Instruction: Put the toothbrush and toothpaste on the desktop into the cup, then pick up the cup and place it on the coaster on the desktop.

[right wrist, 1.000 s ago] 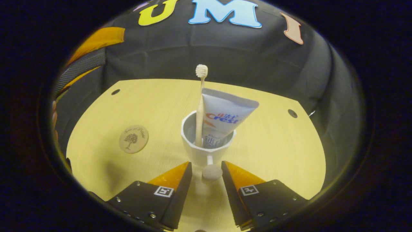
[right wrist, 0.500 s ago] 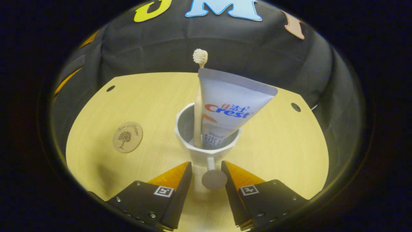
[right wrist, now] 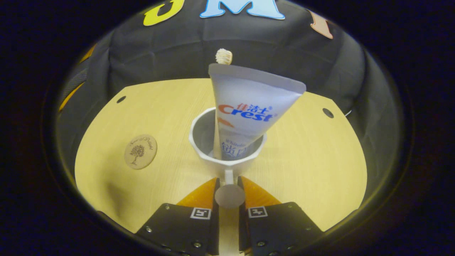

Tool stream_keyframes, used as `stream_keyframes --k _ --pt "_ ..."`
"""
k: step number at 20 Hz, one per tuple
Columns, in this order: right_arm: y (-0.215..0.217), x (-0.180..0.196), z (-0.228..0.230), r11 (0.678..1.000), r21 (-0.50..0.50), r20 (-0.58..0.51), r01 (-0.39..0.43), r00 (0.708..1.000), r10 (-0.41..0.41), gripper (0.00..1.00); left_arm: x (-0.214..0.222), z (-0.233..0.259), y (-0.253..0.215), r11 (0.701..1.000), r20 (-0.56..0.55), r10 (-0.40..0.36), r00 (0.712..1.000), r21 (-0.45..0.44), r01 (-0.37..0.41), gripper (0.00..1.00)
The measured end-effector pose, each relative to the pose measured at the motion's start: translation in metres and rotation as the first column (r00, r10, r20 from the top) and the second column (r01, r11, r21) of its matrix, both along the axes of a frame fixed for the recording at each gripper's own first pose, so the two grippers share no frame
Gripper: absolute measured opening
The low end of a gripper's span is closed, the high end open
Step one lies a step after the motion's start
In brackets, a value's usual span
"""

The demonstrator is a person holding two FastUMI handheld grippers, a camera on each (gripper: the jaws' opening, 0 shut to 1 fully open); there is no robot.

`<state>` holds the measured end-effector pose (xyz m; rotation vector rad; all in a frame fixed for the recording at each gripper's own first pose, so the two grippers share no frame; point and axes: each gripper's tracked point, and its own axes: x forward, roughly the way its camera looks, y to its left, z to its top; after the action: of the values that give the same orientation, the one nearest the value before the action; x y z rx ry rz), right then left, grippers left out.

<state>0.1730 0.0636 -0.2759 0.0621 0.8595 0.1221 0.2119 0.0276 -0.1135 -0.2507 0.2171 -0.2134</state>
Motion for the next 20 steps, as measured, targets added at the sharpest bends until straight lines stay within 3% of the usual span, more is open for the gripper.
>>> stream_keyframes --k 4,5,8,13,14,15,20 --pt "-0.003 -0.001 0.003 0.999 0.010 0.024 0.032 0.999 -0.033 0.17 -0.002 -0.001 0.002 1.000 -0.005 0.003 1.000 -0.003 -0.003 0.95" --pt "-0.003 0.002 0.001 0.999 0.010 0.022 0.040 0.999 -0.040 0.12 -0.002 -0.001 0.003 1.000 -0.005 0.005 1.000 -0.001 -0.005 0.95" --pt "-0.004 0.003 0.003 0.999 0.014 0.032 0.047 0.998 -0.047 0.12 -0.003 0.001 0.007 1.000 -0.001 0.010 1.000 0.001 -0.010 0.95" --pt "0.004 -0.001 0.015 1.000 -0.009 0.077 0.013 0.997 -0.012 0.12 -0.009 0.005 0.014 1.000 0.007 0.023 1.000 0.003 -0.023 0.95" --pt "0.009 -0.001 0.019 1.000 -0.014 0.083 0.000 0.997 0.001 0.12 -0.010 0.007 0.016 1.000 0.009 0.026 1.000 0.003 -0.026 0.91" --pt "0.015 -0.001 0.024 1.000 -0.016 0.089 -0.015 0.996 0.017 0.11 -0.012 0.009 0.018 1.000 0.010 0.030 1.000 0.003 -0.030 0.95" --pt "0.057 0.004 0.048 0.995 0.008 0.123 -0.095 0.988 0.093 0.12 -0.025 0.022 0.037 0.998 0.025 0.058 0.998 -0.012 -0.058 0.95"
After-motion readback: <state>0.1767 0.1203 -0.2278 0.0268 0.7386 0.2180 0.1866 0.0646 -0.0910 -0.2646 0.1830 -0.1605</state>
